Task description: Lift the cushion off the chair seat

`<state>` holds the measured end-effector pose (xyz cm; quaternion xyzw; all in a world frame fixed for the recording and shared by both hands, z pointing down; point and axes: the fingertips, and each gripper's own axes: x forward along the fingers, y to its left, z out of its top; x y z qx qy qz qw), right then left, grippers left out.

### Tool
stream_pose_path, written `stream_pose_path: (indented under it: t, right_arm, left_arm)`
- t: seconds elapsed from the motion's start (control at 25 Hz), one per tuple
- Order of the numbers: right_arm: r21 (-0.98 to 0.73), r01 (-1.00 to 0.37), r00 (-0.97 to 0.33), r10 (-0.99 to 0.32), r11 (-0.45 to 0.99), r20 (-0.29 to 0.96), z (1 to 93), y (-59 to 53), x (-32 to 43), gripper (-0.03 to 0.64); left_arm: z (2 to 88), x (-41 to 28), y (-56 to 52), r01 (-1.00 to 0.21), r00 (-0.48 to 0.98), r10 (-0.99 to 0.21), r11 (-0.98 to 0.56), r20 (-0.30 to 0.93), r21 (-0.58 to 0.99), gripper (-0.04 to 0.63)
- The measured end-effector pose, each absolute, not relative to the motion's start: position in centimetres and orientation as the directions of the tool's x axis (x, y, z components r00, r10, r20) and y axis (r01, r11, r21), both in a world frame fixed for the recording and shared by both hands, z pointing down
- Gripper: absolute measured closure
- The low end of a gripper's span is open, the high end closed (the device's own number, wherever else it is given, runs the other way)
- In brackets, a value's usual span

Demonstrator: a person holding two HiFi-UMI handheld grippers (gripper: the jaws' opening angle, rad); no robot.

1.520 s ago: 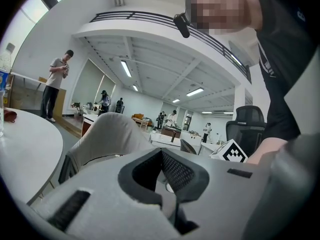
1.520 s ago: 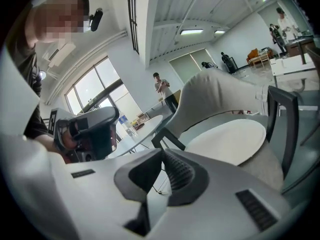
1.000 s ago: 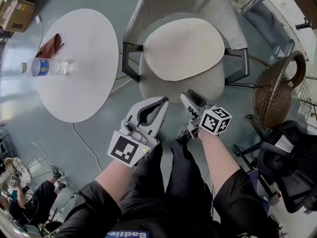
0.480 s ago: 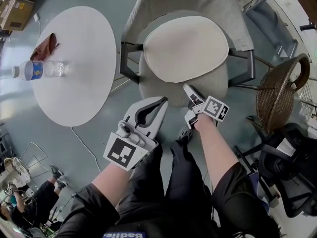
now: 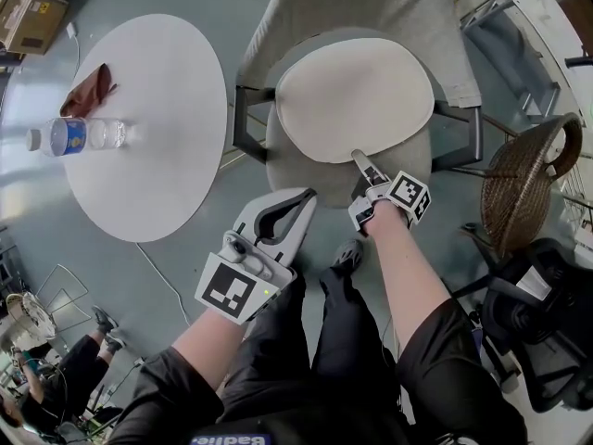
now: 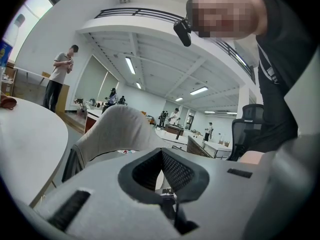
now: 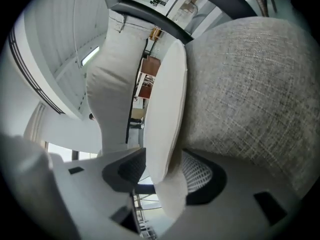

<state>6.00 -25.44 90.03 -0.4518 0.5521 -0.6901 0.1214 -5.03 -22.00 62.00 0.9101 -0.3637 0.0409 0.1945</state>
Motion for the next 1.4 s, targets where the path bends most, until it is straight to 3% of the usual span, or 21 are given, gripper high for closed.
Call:
stream_pose_path:
  t: [0.36,0.6,0.96,1.4]
  right_arm:
    - [-0.855,-0.304,-0.510,-0.686,-0.420,0.519,91.0,-27.9,5.5,0.411]
    - [-0.839,-0.337,-0.496,-0.677,-0.426,0.543,91.9,-29.1,5.2,0.504]
    - [-0.881,-0.345,-0.493,-0.736,-0.322,0.463,90.2,-29.2,5.0,0.555]
    - [-0.843,-0.477,-0.493,-0.718,-0.249,0.491,83.0,-25.6,5.3,0.565]
  left_arm:
    - [62.0,-6.7,-22.8,-0.695,0.715,-0.664,-0.645,0.216,0.317,0.583]
    - [62.6,-7.6,-22.8,-0.704,0.705,-0.673,-0.628,0.224,0.332,0.583]
    - [61.7,-8.0,-22.1,-0.707,0.702,-0.676,-0.626,0.224,0.328,0.583]
    - [56.2,-6.8,-20.0,-0.688,0.721,-0.669,-0.661,0.179,0.301,0.583]
